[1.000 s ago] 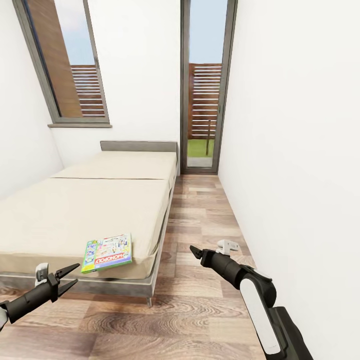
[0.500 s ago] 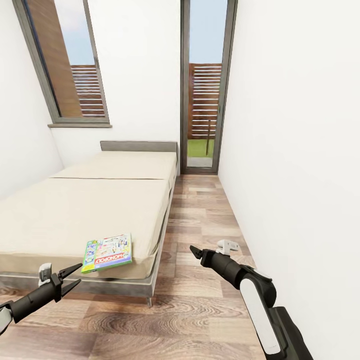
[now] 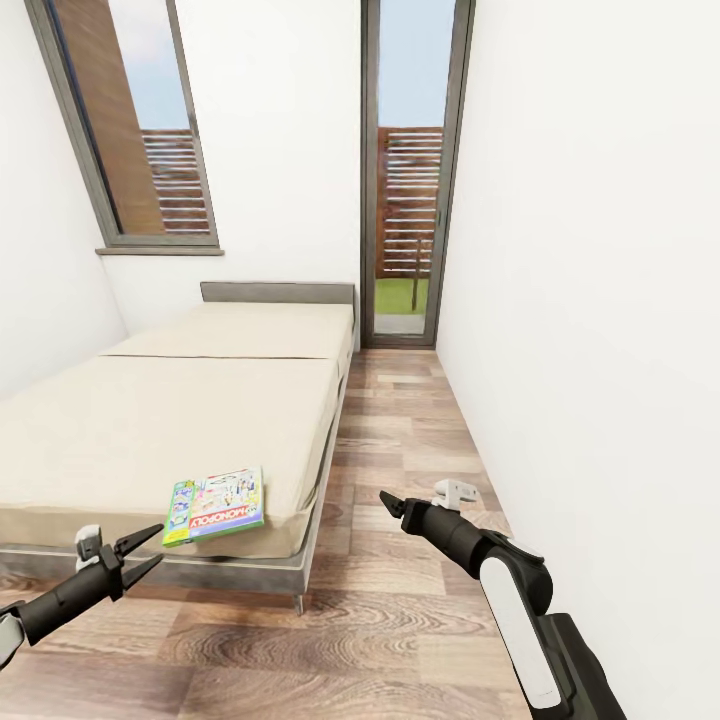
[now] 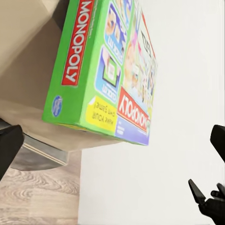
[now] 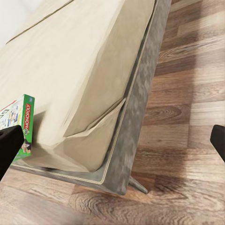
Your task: Put all the toys in the child's room - the three board games (two on the bed and one on the table), the two jigsaw puzzles on the table, and the tennis ball on the table - inside the toy box on the table in the child's room.
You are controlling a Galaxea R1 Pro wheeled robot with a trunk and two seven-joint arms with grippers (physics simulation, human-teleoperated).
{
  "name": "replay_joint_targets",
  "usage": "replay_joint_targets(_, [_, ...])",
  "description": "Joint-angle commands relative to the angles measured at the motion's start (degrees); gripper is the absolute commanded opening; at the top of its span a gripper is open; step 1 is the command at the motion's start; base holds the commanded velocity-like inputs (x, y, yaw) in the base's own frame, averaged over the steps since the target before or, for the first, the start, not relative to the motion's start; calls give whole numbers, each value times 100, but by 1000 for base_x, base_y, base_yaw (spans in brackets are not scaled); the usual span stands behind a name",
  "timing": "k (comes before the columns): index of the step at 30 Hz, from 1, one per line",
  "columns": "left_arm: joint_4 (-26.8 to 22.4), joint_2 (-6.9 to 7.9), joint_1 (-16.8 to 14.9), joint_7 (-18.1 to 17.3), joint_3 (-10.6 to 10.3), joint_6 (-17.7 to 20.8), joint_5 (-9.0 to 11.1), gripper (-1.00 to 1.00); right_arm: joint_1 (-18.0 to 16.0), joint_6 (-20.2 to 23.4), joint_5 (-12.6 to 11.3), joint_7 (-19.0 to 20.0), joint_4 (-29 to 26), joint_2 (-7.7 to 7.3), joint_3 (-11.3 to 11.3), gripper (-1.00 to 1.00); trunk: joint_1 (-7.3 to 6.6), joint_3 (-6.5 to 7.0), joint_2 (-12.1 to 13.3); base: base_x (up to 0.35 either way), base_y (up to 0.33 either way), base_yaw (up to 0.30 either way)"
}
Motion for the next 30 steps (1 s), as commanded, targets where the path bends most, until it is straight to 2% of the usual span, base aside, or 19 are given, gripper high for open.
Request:
replay_joint_targets(1, [3,3,-2,-71,-17,54,34,100,-3,27,-11,-3,-5,2,-4,100,-1,-6,-2,55,0,0])
replay_joint_targets(9, [2,3,-2,-176,-18,53,24,100,-3,27,-11,-3,-5,2,-4,100,-1,-6,-2,50,0,0])
replay_joint_targets(30, [2,20,-2,-185,-25,53,24,100,-3,27,-11,-3,-5,2,-4,100,-1,-6,-2,42,22,0])
